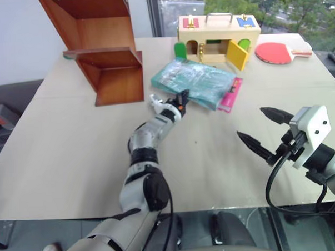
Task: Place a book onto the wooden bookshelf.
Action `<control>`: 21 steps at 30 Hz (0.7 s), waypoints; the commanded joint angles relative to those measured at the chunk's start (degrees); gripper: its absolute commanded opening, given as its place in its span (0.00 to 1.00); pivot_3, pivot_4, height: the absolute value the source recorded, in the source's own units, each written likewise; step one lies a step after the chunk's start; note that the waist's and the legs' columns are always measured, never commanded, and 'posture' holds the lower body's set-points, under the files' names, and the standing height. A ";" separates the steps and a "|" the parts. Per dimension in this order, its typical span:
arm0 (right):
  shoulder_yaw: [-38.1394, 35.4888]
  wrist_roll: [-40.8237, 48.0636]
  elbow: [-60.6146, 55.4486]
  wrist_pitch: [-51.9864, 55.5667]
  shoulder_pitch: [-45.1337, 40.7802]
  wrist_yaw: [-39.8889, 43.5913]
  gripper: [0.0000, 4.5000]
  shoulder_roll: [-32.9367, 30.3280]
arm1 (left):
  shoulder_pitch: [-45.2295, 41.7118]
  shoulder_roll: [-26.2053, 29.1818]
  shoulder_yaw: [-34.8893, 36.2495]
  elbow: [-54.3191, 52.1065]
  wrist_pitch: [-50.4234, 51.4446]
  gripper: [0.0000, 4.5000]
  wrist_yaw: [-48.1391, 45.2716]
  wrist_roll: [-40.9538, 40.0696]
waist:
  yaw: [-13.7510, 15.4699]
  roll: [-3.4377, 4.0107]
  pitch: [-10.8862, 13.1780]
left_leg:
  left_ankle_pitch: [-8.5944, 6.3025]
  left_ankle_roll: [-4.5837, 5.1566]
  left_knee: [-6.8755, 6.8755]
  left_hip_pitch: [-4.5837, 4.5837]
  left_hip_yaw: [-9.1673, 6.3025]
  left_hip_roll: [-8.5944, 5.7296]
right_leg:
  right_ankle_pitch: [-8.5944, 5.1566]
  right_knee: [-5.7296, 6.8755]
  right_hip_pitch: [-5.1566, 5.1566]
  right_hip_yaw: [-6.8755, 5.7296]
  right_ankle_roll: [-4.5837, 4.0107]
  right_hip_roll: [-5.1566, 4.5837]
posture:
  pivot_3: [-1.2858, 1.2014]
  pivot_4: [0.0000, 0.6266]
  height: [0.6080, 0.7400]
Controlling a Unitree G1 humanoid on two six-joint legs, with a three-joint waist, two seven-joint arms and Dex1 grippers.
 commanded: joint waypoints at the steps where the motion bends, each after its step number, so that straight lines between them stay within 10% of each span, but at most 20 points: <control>1: -1.76 0.55 -1.38 -1.95 0.43 -0.33 1.00 -0.32 | 5.37 -0.45 -1.61 -12.97 11.56 0.17 3.28 -8.17 | -0.10 -0.01 0.01 | 0.00 -0.01 -0.01 0.00 0.00 0.01 | 0.00 0.01 0.00 0.01 0.00 -0.01 | 0.52 0.24 1.00; 6: -3.47 2.07 -1.81 -2.34 1.78 -1.11 1.00 0.33 | 7.42 7.21 -15.50 -32.88 18.23 0.17 -6.35 -5.71 | 0.17 -0.16 0.12 | 0.05 -0.09 0.03 -0.05 -0.06 -0.01 | 0.01 0.05 -0.01 -0.05 0.00 0.01 | 0.52 0.24 1.00; 11: -7.31 4.54 -1.94 -2.74 3.70 -1.29 1.00 -0.19 | 3.92 26.57 -38.76 -49.76 -4.69 0.17 -32.11 19.07 | 0.91 -0.01 0.05 | 0.09 -0.18 -0.02 -0.01 -0.02 -0.06 | 0.00 0.04 -0.01 -0.05 -0.02 0.25 | 0.52 0.24 1.00; 15: -8.37 4.58 -0.56 -3.81 3.94 -1.03 1.00 -0.58 | -2.30 37.50 -46.80 -45.48 -40.03 0.17 -40.10 45.72 | 0.84 0.07 0.04 | 0.09 -0.17 -0.13 0.05 0.04 -0.08 | 0.00 -0.12 0.06 0.01 -0.05 0.24 | 0.52 0.24 1.00; 21: -5.38 3.37 2.96 -6.14 2.05 -0.51 1.00 -0.16 | -17.20 47.80 -44.13 -34.41 -48.46 0.17 -47.42 52.27 | 0.78 0.03 0.09 | 0.07 -0.11 -0.14 -0.11 0.06 -0.01 | -0.01 -0.12 -0.12 0.04 -0.05 0.36 | 0.52 0.24 1.00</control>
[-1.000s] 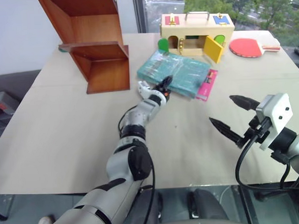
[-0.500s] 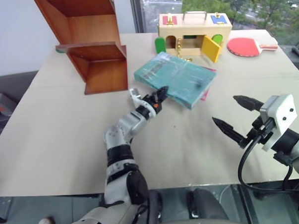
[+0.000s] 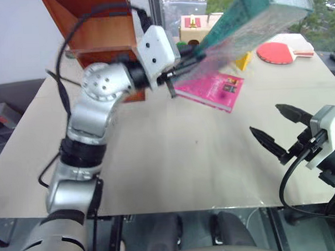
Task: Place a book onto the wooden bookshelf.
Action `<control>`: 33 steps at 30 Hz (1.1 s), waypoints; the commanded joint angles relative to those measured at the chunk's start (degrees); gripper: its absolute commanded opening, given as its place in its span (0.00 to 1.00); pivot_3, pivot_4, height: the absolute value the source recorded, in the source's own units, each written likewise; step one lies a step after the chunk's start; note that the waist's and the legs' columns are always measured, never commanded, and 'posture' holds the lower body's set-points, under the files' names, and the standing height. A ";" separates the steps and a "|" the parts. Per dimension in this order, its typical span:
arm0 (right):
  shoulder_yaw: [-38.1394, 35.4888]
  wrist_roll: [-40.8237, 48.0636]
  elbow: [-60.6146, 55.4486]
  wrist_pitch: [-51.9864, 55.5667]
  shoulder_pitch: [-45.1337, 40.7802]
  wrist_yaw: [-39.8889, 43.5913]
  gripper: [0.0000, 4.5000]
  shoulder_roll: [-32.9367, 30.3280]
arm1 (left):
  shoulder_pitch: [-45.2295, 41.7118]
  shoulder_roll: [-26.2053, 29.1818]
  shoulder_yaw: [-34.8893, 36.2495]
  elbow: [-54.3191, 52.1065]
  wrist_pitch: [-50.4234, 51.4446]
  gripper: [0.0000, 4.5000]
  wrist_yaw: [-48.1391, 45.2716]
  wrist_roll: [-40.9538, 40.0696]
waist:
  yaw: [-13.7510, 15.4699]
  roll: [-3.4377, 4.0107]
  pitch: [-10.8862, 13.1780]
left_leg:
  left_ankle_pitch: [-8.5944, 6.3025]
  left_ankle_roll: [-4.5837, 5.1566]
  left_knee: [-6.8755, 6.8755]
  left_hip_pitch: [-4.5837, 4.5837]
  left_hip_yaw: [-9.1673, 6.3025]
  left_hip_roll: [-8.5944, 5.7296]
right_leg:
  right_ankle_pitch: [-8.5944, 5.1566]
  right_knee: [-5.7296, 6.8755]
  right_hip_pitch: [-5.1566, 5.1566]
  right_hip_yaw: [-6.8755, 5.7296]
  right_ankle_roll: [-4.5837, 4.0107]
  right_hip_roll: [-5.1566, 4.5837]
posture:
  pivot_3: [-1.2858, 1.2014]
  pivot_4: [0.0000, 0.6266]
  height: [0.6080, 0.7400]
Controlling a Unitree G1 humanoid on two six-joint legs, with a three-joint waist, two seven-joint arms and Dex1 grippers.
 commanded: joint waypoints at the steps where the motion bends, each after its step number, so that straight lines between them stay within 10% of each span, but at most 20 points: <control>1: 1.70 -0.78 1.42 -2.59 -2.20 0.13 1.00 0.07 | -8.47 4.84 3.63 5.34 -4.35 0.17 -5.44 1.73 | -0.05 0.00 0.00 | -0.02 0.04 0.00 -0.01 0.03 0.00 | 0.00 -0.02 -0.01 -0.09 0.01 0.01 | 0.52 0.24 1.00; 13: 8.91 -3.74 11.06 -6.93 -14.43 3.38 1.00 -0.68 | -23.23 19.86 -9.24 42.89 -19.53 0.17 -8.52 32.13 | -0.16 -0.16 0.25 | -0.33 0.57 0.13 -0.13 0.08 -0.05 | -0.08 -0.04 -0.08 -0.20 0.16 0.02 | 0.52 0.24 1.00; 28: 10.57 -2.83 13.51 -6.45 -26.93 5.28 1.00 -3.03 | -20.30 16.33 -7.89 41.85 -8.46 0.17 -18.72 31.48 | -1.46 -0.21 0.26 | -0.23 0.40 0.42 -0.86 0.13 -0.05 | -0.08 0.42 -0.89 -0.22 0.18 -0.11 | 0.52 0.24 1.00; 33: 10.67 -2.42 13.95 -6.79 -27.18 6.10 1.00 -3.22 | -21.24 17.53 -6.41 43.26 -9.84 0.60 -14.92 32.65 | -1.40 -0.21 0.26 | -0.23 0.40 0.42 -0.87 0.16 -0.06 | -0.08 0.41 -0.90 -0.20 0.18 -0.15 | 0.52 0.24 1.00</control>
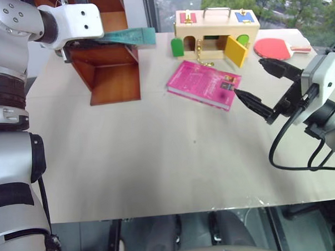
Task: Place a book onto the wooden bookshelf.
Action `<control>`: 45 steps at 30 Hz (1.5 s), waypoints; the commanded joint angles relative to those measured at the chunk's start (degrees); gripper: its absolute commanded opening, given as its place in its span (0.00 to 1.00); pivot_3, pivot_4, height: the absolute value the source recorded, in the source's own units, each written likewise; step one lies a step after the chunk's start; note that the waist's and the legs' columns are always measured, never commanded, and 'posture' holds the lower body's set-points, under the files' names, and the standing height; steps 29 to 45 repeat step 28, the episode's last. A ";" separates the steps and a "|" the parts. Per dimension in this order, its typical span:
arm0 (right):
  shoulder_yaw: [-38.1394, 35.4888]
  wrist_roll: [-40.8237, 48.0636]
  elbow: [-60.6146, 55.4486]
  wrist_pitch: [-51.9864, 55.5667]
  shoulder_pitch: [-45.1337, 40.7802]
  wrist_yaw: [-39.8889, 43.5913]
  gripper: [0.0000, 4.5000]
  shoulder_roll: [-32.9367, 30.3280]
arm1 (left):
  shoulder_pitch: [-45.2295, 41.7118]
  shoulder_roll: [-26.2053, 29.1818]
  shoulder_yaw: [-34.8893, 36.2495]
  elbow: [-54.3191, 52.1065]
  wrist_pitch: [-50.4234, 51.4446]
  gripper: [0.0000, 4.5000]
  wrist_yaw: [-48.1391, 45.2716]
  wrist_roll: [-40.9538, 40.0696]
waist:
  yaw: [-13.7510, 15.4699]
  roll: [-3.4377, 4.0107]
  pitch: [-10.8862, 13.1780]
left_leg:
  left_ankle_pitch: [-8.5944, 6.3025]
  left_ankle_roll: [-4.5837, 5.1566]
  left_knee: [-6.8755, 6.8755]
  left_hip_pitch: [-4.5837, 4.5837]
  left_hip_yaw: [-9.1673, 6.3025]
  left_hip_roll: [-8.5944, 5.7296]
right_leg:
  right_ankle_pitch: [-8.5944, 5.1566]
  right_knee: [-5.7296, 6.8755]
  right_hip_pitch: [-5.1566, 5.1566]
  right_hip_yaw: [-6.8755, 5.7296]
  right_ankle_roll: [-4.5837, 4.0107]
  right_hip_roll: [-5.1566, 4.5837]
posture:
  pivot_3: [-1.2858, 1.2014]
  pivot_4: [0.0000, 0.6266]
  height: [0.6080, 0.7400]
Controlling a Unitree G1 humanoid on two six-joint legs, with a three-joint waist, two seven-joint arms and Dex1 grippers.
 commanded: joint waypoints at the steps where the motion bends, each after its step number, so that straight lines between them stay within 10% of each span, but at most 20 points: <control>1: -0.66 0.64 -0.33 -0.90 -0.67 0.93 1.00 -0.54 | -0.44 1.74 3.81 -0.26 -2.48 0.63 2.52 -1.75 | 0.02 0.00 0.00 | 0.00 0.00 0.00 0.00 0.00 0.00 | 0.00 0.01 -0.01 0.00 0.00 0.00 | 0.52 0.24 1.00; 5: -1.65 0.48 0.12 -1.06 0.71 1.44 1.00 -0.63 | 2.47 1.94 15.99 -7.60 -1.13 0.76 -1.62 -17.95 | -0.07 -0.09 0.05 | 0.00 0.00 0.04 -0.02 0.01 0.01 | 0.00 0.08 -0.05 0.02 0.00 -0.04 | 0.52 0.24 1.00; 10: -3.48 -0.14 0.36 -0.66 4.68 2.05 1.00 -2.05 | 17.32 -0.80 31.84 -42.00 36.49 0.76 -1.39 -49.61 | -0.09 -0.09 0.05 | 0.00 -0.01 0.09 -0.10 -0.05 0.04 | 0.00 0.31 -0.04 0.00 0.00 -0.39 | 0.52 0.24 1.00; 15: 0.55 -7.10 3.64 2.89 9.24 -3.15 1.00 -3.14 | 39.94 -16.02 36.48 -64.86 50.83 0.87 17.27 -64.95 | 0.41 0.04 -0.03 | 0.00 -0.01 0.65 0.07 -0.28 0.03 | -0.01 0.40 0.34 0.01 0.00 -0.44 | 0.52 0.24 1.00; 25: -16.57 -9.79 -0.84 -4.45 41.33 5.31 1.00 -1.92 | 75.91 -18.27 39.92 -59.91 30.86 0.99 20.57 -49.26 | 0.70 0.10 -0.07 | -0.03 0.04 0.67 0.55 -0.23 0.10 | 0.01 0.72 0.59 0.18 -0.03 -0.27 | 0.52 0.24 1.00; 45: -22.80 -8.70 -1.47 -6.18 48.03 8.39 1.00 -1.02 | 78.49 -14.50 42.55 -57.39 28.96 0.99 16.88 -50.28 | 0.78 0.09 -0.05 | -0.13 0.17 0.55 0.96 -0.22 0.15 | 0.00 0.44 1.08 0.14 -0.05 -0.29 | 0.52 0.24 1.00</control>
